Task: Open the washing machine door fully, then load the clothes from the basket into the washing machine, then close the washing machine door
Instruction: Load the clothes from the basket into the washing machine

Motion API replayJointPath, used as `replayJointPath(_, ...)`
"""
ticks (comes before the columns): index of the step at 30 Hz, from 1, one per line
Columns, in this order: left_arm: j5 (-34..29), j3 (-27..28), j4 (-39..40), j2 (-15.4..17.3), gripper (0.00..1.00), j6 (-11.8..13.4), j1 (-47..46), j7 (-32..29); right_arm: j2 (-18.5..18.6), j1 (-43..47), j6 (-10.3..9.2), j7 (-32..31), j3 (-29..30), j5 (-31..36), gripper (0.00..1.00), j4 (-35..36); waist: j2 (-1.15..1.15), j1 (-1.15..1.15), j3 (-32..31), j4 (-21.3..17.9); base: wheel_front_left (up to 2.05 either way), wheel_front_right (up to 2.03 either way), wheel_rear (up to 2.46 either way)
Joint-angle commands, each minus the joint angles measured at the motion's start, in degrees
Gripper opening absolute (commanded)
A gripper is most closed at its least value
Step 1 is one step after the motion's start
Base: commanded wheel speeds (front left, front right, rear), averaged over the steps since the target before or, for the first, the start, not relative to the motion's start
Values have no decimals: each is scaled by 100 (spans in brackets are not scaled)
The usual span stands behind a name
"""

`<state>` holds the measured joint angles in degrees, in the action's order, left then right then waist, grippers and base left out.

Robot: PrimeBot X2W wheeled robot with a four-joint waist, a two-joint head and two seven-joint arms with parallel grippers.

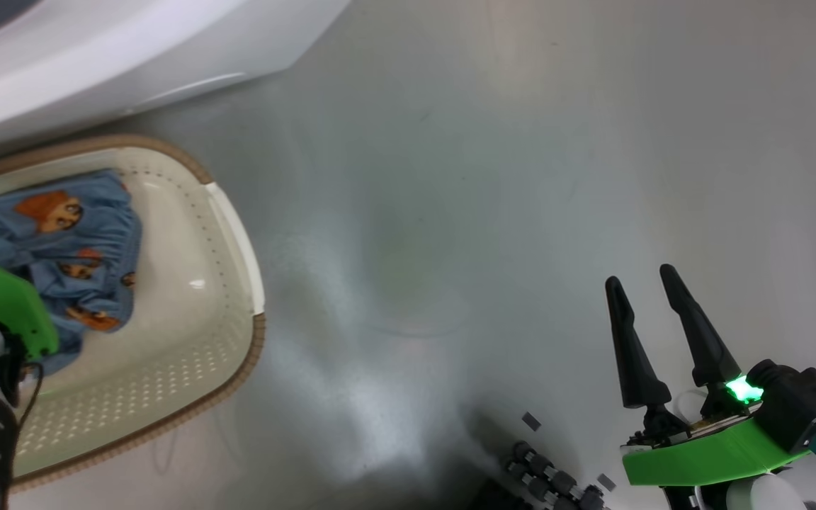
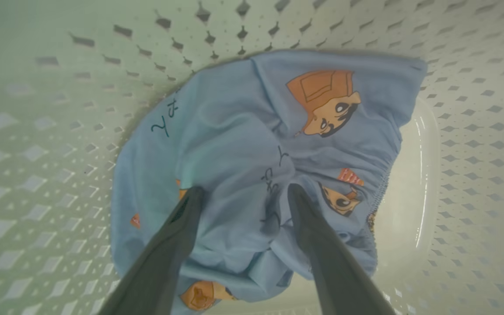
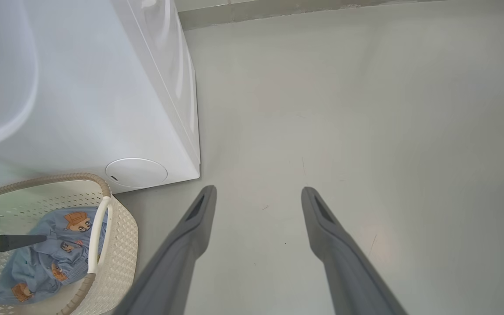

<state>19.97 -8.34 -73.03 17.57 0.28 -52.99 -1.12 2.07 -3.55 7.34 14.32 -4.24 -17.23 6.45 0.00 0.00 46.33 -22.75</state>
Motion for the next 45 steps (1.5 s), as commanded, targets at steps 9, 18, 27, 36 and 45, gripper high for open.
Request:
replayJointPath(9,-78,-10,-45,453,100,384,-133,-249,81,134,14,68,-79,-188,100,230,0,0,298,-255,0,0,0)
replayJointPath(18,-109,-140,-68,374,100,495,-178,-455,81,272,14,68,49,-189,100,364,0,0,380,-219,0,0,0)
replayJointPath(27,-203,-355,-77,294,85,436,-247,-364,81,426,14,68,232,-182,100,492,0,0,465,-155,0,0,0)
replayJointPath(36,-240,-517,-83,229,0,336,-279,-249,81,435,14,68,308,-129,100,507,0,0,476,-94,0,0,0)
replayJointPath(45,302,-64,-59,198,0,259,-124,509,81,-4,14,68,63,-132,100,249,0,0,179,-32,0,0,0)
